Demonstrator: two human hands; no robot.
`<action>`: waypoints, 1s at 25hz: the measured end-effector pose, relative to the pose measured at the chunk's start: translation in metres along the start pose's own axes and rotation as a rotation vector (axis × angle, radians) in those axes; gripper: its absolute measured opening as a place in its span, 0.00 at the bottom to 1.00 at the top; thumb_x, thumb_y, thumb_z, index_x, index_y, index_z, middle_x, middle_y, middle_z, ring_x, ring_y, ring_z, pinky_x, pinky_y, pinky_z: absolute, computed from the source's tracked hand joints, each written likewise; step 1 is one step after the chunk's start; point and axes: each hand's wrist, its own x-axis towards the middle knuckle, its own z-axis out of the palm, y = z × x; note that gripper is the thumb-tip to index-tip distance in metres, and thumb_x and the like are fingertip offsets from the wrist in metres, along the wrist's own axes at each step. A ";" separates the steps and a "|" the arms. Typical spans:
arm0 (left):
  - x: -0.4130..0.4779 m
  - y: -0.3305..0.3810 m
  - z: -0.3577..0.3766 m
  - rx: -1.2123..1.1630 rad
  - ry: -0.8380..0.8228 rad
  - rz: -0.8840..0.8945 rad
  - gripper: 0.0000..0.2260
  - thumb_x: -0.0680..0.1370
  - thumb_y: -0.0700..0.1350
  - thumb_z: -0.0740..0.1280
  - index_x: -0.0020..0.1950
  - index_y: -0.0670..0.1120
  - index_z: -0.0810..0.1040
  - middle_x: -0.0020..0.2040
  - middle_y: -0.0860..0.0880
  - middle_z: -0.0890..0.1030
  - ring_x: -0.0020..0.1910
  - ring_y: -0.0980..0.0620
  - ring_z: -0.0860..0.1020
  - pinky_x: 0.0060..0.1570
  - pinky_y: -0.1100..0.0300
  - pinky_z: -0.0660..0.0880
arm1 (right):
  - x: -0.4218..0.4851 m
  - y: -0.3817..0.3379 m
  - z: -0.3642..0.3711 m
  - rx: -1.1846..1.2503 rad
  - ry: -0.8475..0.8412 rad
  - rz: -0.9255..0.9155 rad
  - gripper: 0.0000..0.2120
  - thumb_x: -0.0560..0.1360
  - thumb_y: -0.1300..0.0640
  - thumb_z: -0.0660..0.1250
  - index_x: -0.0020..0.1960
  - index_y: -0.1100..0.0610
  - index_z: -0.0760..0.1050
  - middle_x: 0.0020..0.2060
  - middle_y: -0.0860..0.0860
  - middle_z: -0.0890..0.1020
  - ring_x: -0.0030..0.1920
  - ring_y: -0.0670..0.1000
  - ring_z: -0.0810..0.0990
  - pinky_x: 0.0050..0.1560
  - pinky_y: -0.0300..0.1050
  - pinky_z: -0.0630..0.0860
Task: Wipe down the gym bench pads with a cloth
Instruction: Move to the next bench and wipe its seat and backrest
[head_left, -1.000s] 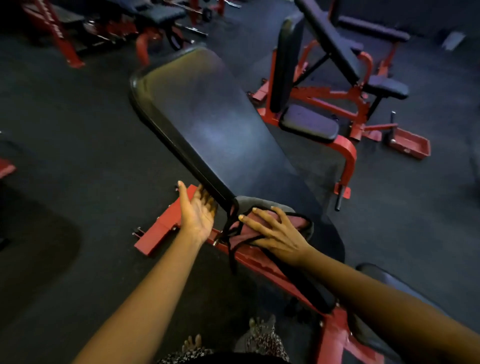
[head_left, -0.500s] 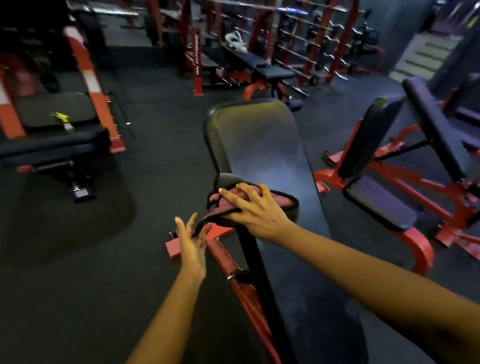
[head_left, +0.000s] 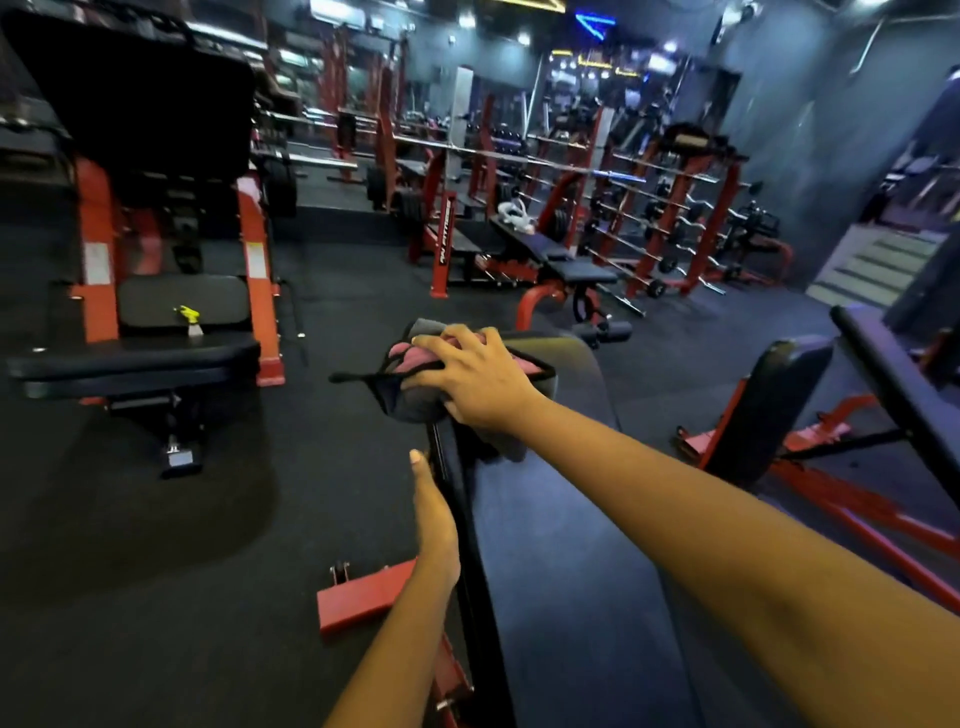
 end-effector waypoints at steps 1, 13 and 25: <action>0.013 0.000 0.004 0.007 0.019 0.035 0.39 0.65 0.77 0.53 0.66 0.55 0.73 0.65 0.50 0.76 0.65 0.49 0.73 0.68 0.45 0.65 | 0.010 0.007 -0.002 0.024 -0.019 0.041 0.23 0.72 0.51 0.62 0.67 0.39 0.67 0.72 0.51 0.62 0.69 0.58 0.61 0.58 0.57 0.64; 0.018 0.008 0.038 0.542 0.388 0.370 0.23 0.80 0.56 0.50 0.73 0.49 0.61 0.71 0.46 0.68 0.69 0.44 0.67 0.66 0.49 0.63 | 0.035 0.055 0.032 0.485 0.023 0.284 0.22 0.71 0.38 0.59 0.63 0.40 0.72 0.59 0.53 0.74 0.59 0.57 0.73 0.56 0.54 0.73; -0.014 0.007 0.044 0.971 0.136 0.847 0.30 0.77 0.57 0.54 0.76 0.48 0.53 0.77 0.51 0.53 0.76 0.53 0.47 0.72 0.62 0.40 | -0.004 0.139 0.072 0.665 -0.020 0.670 0.18 0.73 0.41 0.61 0.61 0.42 0.75 0.57 0.57 0.75 0.60 0.60 0.73 0.56 0.54 0.71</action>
